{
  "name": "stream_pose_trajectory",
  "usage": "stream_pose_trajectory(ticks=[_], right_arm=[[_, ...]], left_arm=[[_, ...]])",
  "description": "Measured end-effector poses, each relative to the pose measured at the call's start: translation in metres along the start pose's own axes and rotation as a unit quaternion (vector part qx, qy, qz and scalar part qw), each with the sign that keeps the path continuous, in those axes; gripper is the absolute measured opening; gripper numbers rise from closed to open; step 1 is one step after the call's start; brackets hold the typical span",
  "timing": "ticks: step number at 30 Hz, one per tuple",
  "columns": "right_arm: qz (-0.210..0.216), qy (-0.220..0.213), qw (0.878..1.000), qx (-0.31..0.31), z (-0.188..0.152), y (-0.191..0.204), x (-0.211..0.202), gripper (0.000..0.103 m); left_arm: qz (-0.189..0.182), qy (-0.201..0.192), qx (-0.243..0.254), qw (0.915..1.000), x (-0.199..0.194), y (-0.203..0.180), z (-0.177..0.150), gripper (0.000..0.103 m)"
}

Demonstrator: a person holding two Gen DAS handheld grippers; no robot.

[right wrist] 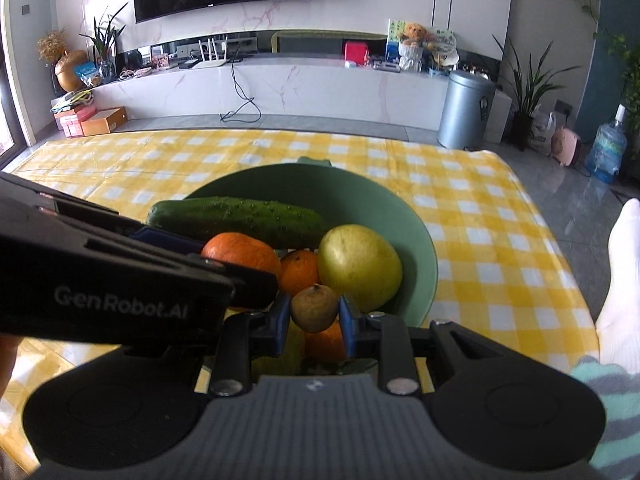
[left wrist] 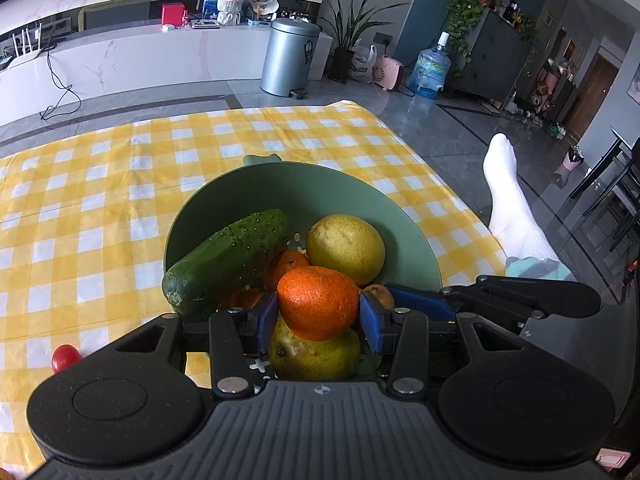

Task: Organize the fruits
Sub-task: 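Carry orange and kiwi over the colander and open both tools to release them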

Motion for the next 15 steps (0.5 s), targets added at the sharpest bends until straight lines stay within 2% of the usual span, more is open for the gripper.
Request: stream_pose_trajectory(ticks=[7,12,15], right_arm=[[-0.001,0.006,1.0,0.0,-0.0029,0.0015,0.0015,0.023],[-0.001,0.004,1.0,0.005,-0.0034,0.0002,-0.0006,0.024],[0.0,0.0,1.0,0.009,-0.0032,-0.0001,-0.002,0.025]], left_arm=[[-0.007,-0.003,-0.022,0.9997,-0.0028,0.004,-0.0019,0.051],[-0.002,0.006,-0.037,0.9993,-0.0032,0.0056,-0.0042,0.057],[0.0,0.005,-0.039,0.9992,-0.0052,0.005,-0.005,0.064]])
Point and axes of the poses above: each gripper's, at about its wrist camera, not at the fingertips, and x roughly the way its jaws point, y to its left, z to its top, the point moved 8 cm from there along x, roughly the way its jaws point, and after that the axes turned 1 degree about z, right-handed, at the moved point
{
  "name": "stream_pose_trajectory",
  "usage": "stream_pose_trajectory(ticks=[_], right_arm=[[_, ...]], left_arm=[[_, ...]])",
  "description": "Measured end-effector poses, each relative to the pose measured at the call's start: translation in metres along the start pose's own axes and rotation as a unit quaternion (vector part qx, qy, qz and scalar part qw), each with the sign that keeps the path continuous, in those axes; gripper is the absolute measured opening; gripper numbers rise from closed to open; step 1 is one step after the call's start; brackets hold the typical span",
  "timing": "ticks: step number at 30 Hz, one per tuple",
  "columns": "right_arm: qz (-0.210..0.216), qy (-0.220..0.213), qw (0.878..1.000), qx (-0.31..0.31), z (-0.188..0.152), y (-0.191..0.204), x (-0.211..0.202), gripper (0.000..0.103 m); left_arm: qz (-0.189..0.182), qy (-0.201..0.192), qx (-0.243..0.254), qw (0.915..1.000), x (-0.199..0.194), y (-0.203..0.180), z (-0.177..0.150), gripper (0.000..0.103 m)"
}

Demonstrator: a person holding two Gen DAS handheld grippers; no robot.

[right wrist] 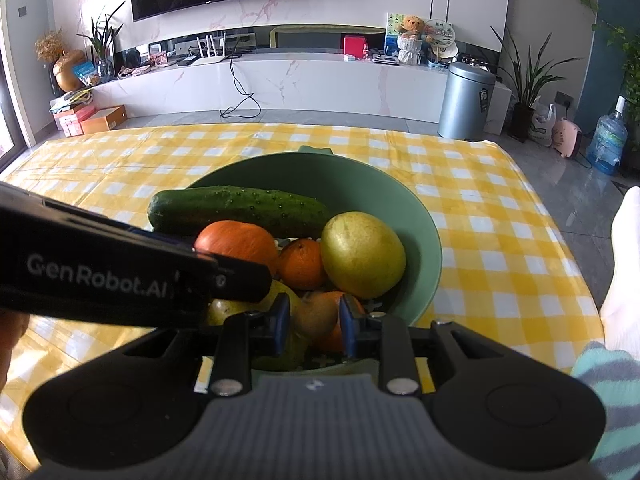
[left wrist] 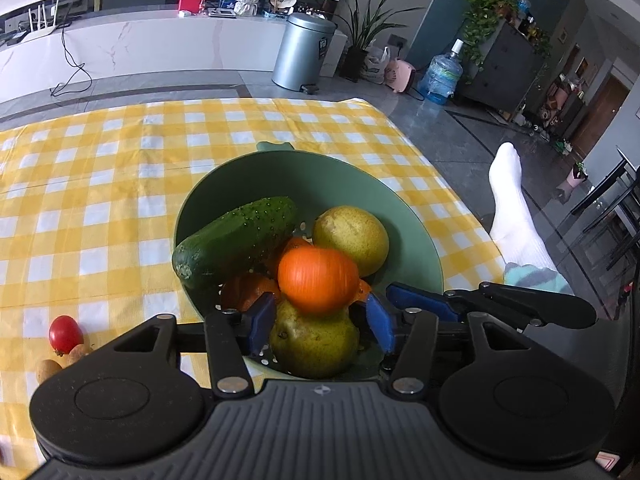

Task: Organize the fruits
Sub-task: 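Carry orange and kiwi over the colander and open both tools to release them, then move both tools back toward the red tomato and remaining kiwis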

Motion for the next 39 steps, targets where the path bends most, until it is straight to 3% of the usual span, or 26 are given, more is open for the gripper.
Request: stream_pose_trajectory(ticks=[3,10,16,22,29,35,39], right_arm=[[0.0,-0.005,1.0,0.004,0.0,-0.001,-0.002,0.026],[-0.001,-0.036,0.999,0.018,0.003,-0.003,-0.016,0.04],[0.005,-0.086,0.996,0.021,0.008,0.006,-0.034,0.055],[0.029,-0.129,0.991,0.022,0.006,0.03,-0.052,0.061],[0.041,-0.159,0.986,0.005,0.001,0.065,-0.066,0.061],[0.059,-0.136,0.989,-0.009,-0.015,0.093,-0.061,0.06],[0.072,-0.129,0.989,-0.023,-0.019,0.108,-0.057,0.047]], left_arm=[[0.002,-0.004,0.002,1.0,-0.005,-0.002,0.0,0.068],[0.014,-0.032,0.018,0.9992,-0.031,-0.008,0.005,0.07],[0.045,-0.059,0.029,0.9969,-0.063,-0.005,0.006,0.07],[0.058,-0.082,0.026,0.9946,-0.097,0.009,-0.001,0.07],[0.071,-0.097,-0.003,0.9928,-0.124,0.048,-0.018,0.07],[0.075,-0.108,-0.041,0.9905,-0.134,0.086,-0.029,0.07],[0.081,-0.101,-0.059,0.9898,-0.131,0.107,-0.038,0.066]])
Point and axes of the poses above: each gripper's, at about its wrist camera, not at the fingertips, and x roughly the way its jaws point, y to its left, z to its top, the point moved 8 cm from there along x, roughly the way its jaws point, and after that the axes turned 1 degree about z, right-handed, at the moved point
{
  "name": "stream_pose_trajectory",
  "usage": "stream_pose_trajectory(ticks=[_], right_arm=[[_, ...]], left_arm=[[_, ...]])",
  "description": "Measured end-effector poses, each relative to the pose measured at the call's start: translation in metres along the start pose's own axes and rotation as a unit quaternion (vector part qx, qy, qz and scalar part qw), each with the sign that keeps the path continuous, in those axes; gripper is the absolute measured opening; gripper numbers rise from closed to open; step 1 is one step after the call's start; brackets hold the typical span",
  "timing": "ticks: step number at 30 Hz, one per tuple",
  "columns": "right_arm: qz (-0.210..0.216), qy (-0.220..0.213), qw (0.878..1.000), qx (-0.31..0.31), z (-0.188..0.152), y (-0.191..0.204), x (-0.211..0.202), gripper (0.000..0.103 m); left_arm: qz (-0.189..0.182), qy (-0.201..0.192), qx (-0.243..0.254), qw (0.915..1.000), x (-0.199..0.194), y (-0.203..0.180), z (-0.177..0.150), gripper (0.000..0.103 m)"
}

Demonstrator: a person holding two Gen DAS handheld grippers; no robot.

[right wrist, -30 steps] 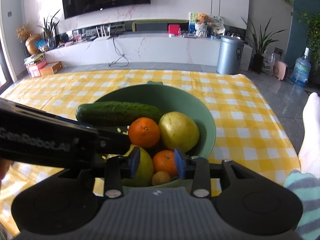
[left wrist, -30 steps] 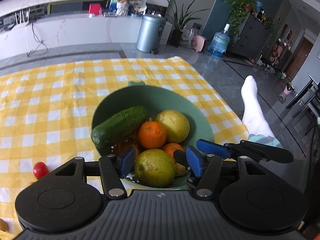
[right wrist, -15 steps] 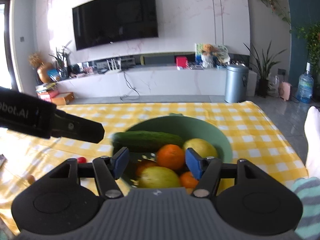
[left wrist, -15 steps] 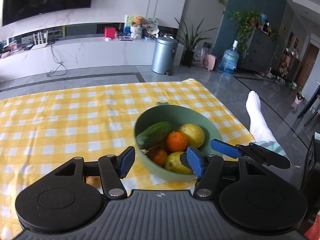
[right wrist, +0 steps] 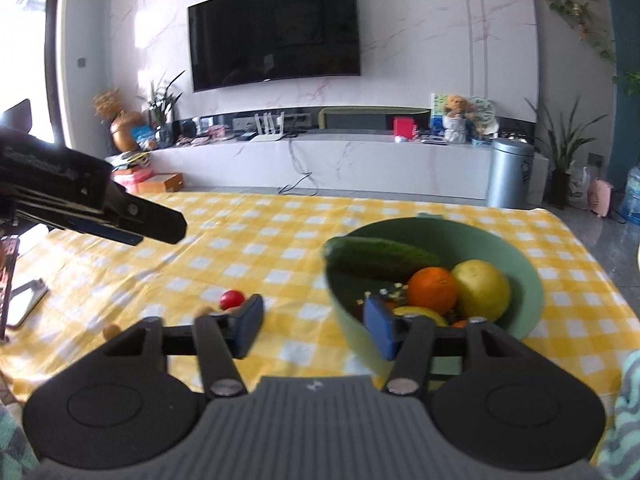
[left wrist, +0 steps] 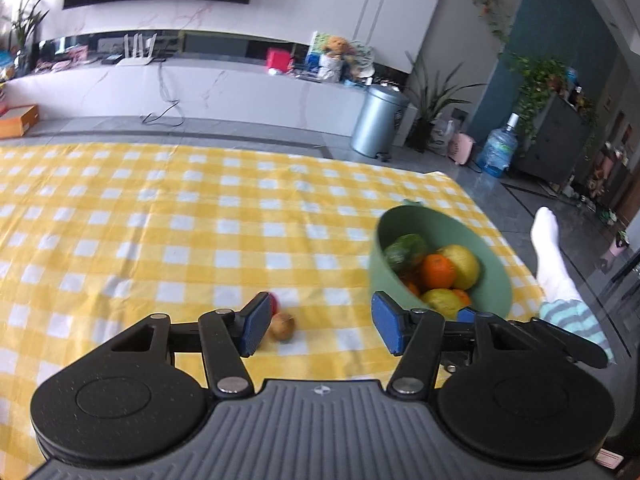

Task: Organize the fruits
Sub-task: 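Move both tools back toward the red tomato and remaining kiwis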

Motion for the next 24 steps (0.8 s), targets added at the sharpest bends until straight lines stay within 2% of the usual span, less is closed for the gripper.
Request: stream_pose_trajectory(ticks=[3,7,12,18,24], right_arm=[[0.015,0.006,1.0,-0.006,-0.002,0.011,0.008,0.038],[0.033,0.021,0.999,-0.018,-0.011,0.025,0.021,0.034],[0.045,0.037,0.998,-0.002,-0.013,0.029,0.042,0.033],[0.062,0.053,0.997,0.006,-0.017,0.032,0.064,0.032],[0.079,0.066,0.995,0.019,-0.017,0.037,0.083,0.032]], left_arm=[[-0.004,-0.004,0.001,1.0,0.004,0.011,-0.009,0.065],[-0.001,-0.008,0.012,0.9999,0.012,0.019,-0.024,0.058],[0.006,0.004,0.061,0.9981,0.026,0.023,-0.038,0.054],[0.018,0.015,0.087,0.996,0.045,0.04,-0.05,0.053],[0.044,0.001,0.146,0.9883,0.057,0.038,-0.056,0.051]])
Point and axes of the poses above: each gripper's, at about its wrist camera, not at the fingertips, and x roughly the way its jaws point, y to its left, z to its top, the point moved 8 cm from there along x, roughly the way its jaws point, and after that the axes turned 1 degree about z, right-handed, at the moved point
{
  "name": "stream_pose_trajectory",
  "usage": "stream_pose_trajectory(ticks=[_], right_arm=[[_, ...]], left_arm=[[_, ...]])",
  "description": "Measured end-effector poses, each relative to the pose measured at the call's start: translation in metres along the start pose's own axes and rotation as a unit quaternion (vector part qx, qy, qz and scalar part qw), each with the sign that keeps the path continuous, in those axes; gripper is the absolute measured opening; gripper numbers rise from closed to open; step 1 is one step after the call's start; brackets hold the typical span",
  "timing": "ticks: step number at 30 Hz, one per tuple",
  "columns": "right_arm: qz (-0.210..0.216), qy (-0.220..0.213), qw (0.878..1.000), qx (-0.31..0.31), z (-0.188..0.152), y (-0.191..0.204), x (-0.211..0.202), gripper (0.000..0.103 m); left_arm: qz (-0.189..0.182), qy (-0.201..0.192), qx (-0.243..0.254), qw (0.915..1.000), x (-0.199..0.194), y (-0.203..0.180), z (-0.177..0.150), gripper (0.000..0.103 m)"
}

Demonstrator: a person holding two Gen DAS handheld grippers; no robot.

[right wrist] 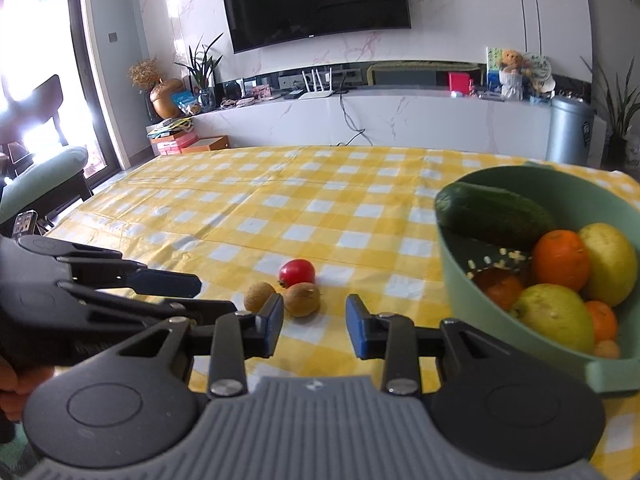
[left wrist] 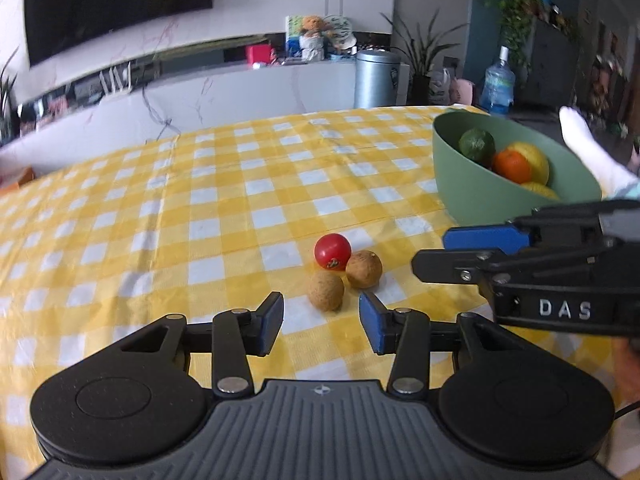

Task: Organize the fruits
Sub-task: 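Move both tools back toward the red tomato and remaining kiwis, then grasp a brown kiwi with the left tool while the right tool grasps the other kiwi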

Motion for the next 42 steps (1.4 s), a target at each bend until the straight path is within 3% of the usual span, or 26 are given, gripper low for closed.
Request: stream_pose_trajectory(ticks=[6,14,19,31,34,42], right_arm=[[0.009,0.009,1.0,0.02,0.003,-0.001,0.011,0.032],[0.018,0.023,0.999,0.037,0.007,-0.001,0.031,0.032],[0.023,0.04,0.998,0.044,0.003,0.0,0.042,0.032],[0.024,0.053,0.997,0.058,0.002,-0.002,0.055,0.03],[0.029,0.056,0.996,0.063,0.001,-0.002,0.055,0.023],[0.024,0.049,0.997,0.045,0.002,0.001,0.05,0.022]], left_arm=[[0.018,-0.012,0.037,0.9991,0.012,-0.009,-0.003,0.051],[0.034,-0.029,0.038,0.9983,0.019,-0.008,0.0,0.05],[0.039,-0.019,0.05,0.9978,0.025,-0.01,-0.004,0.045],[0.022,-0.024,0.051,0.9982,0.033,-0.011,-0.006,0.028],[0.019,-0.024,0.052,0.9982,0.032,-0.011,-0.006,0.028],[0.019,-0.019,0.043,0.9987,0.03,-0.008,-0.007,0.027]])
Point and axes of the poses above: each gripper's, at about its wrist camera, not at the fingertips, and x roughly the way its jaws point, y to its left, z to its top, the point moved 8 cm from there along x, roughly the way its jaws point, and after that the axes turned 1 degree about z, right-handed, at the moved point
